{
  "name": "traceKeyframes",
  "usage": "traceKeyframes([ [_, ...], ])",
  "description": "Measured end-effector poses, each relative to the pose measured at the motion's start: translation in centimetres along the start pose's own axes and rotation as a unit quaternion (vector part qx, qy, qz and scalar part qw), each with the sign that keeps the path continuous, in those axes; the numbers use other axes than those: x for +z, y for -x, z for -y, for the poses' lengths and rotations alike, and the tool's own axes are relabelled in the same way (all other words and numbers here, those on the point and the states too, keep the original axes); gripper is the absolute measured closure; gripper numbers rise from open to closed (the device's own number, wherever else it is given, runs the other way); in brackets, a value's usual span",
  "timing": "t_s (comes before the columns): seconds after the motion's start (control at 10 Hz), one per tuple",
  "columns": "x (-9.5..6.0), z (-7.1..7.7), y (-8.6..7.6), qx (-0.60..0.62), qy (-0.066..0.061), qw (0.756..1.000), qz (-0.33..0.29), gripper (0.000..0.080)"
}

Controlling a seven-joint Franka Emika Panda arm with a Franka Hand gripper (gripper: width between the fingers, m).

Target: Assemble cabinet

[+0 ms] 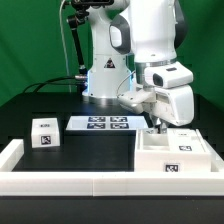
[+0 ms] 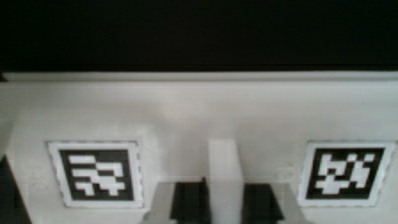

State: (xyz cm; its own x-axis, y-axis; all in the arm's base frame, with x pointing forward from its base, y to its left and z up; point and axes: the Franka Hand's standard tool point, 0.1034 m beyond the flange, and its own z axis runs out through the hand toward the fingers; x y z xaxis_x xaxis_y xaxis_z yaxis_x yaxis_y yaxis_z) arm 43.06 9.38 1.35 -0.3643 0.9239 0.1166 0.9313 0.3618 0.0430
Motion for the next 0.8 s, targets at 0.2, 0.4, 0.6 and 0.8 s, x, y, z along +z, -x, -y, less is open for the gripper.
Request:
traceKeyframes([
  [0.2, -0.2, 0.1, 0.0, 0.024, 0.001, 1.000, 0.001, 0.0731],
  [0.4, -1.2, 0.7, 0.0, 0.091, 0.003, 0.996, 0.010, 0.0731],
  [0.6, -2.8, 1.1, -0.1, 0.140, 0.008, 0.990, 0.023, 0.0731],
  [0.8, -3.9, 0.8, 0.0, 0.163, 0.010, 0.986, 0.033, 0.0731],
])
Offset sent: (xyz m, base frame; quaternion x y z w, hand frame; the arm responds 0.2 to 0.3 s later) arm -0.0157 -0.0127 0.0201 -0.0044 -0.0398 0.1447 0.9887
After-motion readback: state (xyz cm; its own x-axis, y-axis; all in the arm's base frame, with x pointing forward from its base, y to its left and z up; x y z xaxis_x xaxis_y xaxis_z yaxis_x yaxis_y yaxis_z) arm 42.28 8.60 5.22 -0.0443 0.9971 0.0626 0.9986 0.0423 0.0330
